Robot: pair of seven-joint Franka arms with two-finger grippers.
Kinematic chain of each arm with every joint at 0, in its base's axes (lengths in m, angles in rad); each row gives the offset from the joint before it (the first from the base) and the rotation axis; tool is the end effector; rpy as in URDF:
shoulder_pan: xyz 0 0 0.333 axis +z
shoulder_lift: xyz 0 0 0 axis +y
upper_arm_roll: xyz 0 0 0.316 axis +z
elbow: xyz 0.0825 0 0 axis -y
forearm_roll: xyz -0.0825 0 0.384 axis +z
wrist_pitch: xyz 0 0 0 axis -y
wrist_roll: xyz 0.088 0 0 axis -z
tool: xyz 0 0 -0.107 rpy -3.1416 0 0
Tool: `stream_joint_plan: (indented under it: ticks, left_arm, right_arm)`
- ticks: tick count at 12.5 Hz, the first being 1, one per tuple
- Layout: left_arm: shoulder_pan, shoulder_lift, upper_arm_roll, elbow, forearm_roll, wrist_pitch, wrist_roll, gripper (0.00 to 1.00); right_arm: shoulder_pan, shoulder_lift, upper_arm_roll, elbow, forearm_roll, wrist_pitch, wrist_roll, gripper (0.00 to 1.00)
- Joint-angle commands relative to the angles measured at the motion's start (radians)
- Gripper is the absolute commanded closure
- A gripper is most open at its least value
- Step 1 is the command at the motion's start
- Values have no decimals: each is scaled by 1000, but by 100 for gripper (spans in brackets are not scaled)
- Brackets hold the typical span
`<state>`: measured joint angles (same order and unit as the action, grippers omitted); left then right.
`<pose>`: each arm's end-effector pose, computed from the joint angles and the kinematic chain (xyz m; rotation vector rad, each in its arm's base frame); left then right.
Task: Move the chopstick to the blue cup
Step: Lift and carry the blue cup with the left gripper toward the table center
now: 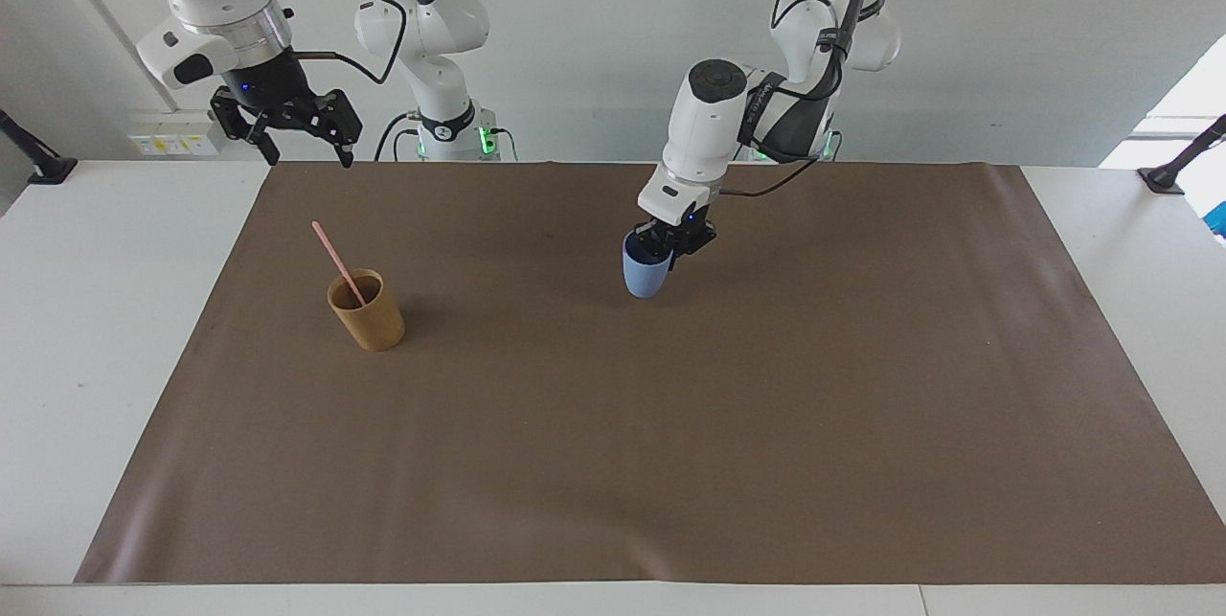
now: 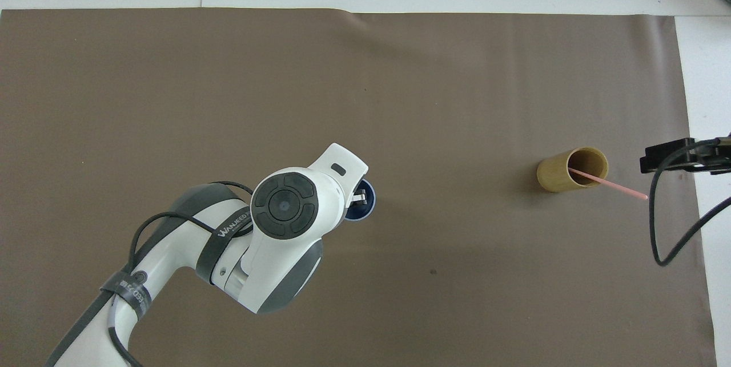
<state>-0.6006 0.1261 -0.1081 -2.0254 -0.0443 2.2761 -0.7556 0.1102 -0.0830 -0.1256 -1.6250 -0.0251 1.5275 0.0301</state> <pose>0.4470 -0.3828 0.3996 3.0180 0.1135 0.0912 0.5240 -0.0138 0.6397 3.1259 -0.0717 -0.0235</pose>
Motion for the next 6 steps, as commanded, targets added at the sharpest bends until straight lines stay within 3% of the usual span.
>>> stream_joint_plan:
  ticks: [1, 3, 6]
  left_arm:
    - [-37, -16, 12, -12, -25, 5, -24, 100]
    - [-83, 36, 7, -13, -28, 39, -65, 100]
    - [-116, 49, 5, -15, -28, 43, -74, 100]
  right_arm:
    - [-12, -20, 4, -30, 10, 17, -38, 0]
    - [-12, -23, 4, -33, 10, -4, -106, 0]
    - [-12, -23, 4, -35, 8, -6, -128, 0]
